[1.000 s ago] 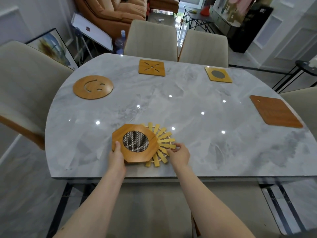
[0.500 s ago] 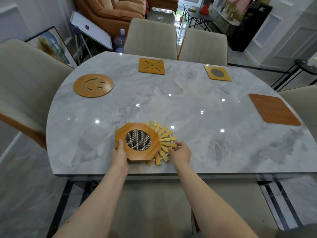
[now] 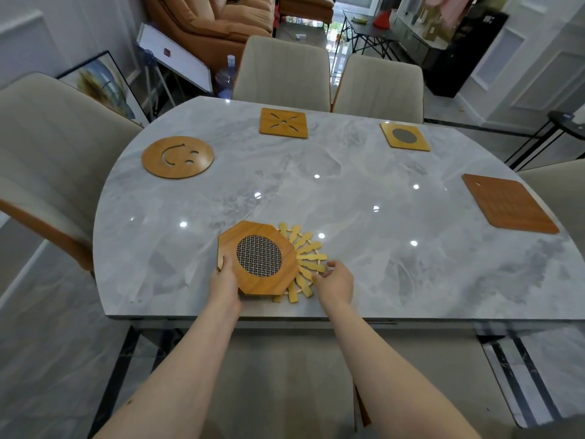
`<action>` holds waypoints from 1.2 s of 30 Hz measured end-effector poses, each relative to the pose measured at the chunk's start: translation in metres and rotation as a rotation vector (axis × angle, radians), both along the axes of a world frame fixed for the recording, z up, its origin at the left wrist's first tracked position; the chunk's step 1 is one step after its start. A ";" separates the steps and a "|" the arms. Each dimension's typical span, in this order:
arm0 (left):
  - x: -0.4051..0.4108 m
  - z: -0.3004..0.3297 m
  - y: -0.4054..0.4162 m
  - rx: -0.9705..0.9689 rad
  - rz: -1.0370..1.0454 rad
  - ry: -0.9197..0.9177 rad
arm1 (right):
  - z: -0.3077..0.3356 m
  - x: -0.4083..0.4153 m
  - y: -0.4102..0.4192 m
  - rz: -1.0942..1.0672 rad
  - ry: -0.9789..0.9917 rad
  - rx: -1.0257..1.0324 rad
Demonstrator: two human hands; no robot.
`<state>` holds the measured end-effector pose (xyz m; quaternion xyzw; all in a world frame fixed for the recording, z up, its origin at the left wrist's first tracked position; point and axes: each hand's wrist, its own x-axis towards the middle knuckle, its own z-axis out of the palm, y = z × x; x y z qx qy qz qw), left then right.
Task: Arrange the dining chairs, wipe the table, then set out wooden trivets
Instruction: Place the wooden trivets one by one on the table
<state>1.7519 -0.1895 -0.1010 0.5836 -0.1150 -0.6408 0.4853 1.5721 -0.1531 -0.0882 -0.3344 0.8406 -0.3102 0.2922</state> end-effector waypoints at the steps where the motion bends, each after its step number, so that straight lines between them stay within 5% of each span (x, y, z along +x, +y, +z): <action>1: 0.000 0.000 0.000 -0.001 0.009 0.012 | 0.000 0.002 0.001 0.032 0.020 -0.003; 22: -0.009 0.004 0.000 -0.005 0.078 0.092 | 0.000 0.006 -0.007 0.149 0.085 0.004; 36: -0.033 0.042 0.049 -0.005 0.031 0.118 | 0.043 0.001 0.044 0.216 -0.139 -0.037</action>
